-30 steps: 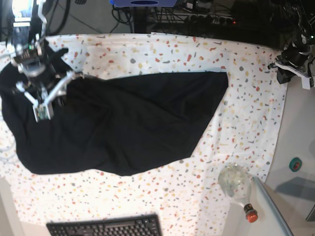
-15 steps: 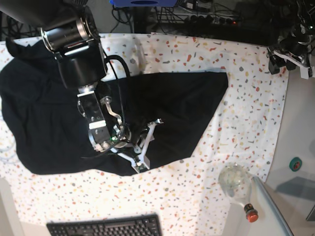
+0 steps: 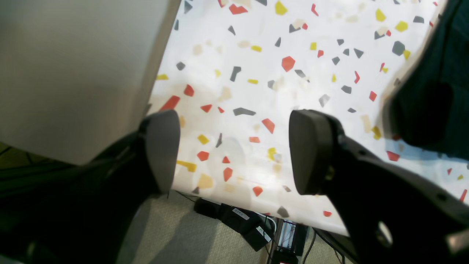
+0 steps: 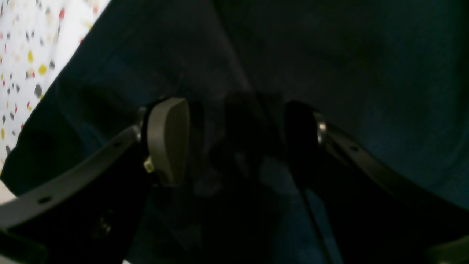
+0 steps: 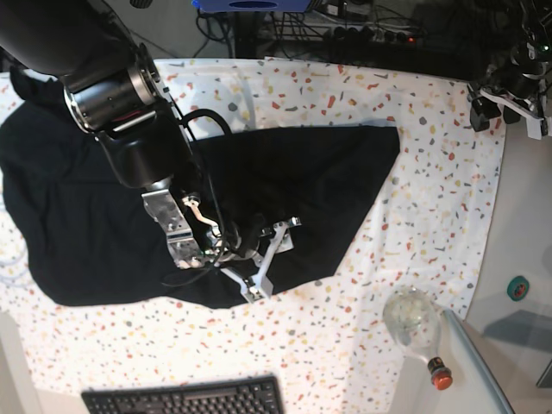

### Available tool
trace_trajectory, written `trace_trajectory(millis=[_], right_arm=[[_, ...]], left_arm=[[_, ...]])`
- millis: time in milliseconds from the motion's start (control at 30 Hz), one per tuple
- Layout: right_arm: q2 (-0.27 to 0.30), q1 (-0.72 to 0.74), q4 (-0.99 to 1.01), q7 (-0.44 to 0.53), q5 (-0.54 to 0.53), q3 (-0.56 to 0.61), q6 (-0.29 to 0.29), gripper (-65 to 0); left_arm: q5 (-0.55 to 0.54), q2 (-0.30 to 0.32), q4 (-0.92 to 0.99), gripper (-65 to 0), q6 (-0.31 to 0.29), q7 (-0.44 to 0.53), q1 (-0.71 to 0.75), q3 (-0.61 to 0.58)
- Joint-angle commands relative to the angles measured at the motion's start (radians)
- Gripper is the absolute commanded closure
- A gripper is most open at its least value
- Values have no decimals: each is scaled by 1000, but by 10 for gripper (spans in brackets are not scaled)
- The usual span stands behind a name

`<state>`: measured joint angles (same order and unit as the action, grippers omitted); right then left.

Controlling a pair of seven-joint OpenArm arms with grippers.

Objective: Layout the t-shirt on the table in an organized manner, then fold the t-shirt properly
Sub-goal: 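Lift the shirt fold with the right gripper and flip it over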

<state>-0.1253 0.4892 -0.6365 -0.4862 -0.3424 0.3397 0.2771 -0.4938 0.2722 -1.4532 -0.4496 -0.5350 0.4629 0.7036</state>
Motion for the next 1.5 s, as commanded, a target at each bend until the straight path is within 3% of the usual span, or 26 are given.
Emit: trace_trajectory(millis=[0, 300, 367, 567, 600, 800, 1000, 1200, 1467], right_arm=[[-7, 26, 1, 13, -10, 0, 7, -390], [5, 24, 8, 13, -8, 0, 7, -384], [5, 16, 8, 13, -8, 0, 7, -320], [2, 12, 1, 13, -8, -3, 7, -18], [0, 12, -1, 11, -10, -3, 7, 0], [-1, -33, -139, -4, -11, -3, 7, 0], [0, -134, -421, -136, -11, -3, 6, 0], [2, -217, -570, -242, -11, -1, 4, 0], [2, -461, -945, -385, -11, 2, 4, 0]], left_arm=[[-7, 19, -17, -449, -5, 20, 3, 8], [-7, 16, -17, -449, -5, 20, 3, 8], [-7, 16, -17, -449, -5, 20, 3, 8], [-7, 14, -17, -449, -5, 20, 3, 8], [-7, 14, -17, -449, -5, 20, 3, 8], [-9, 14, -16, -449, -5, 20, 3, 1], [-9, 14, -16, -449, -5, 20, -5, 6], [-9, 19, -16, -449, -5, 20, -6, 8], [-9, 35, -16, -449, -5, 20, -10, 9]])
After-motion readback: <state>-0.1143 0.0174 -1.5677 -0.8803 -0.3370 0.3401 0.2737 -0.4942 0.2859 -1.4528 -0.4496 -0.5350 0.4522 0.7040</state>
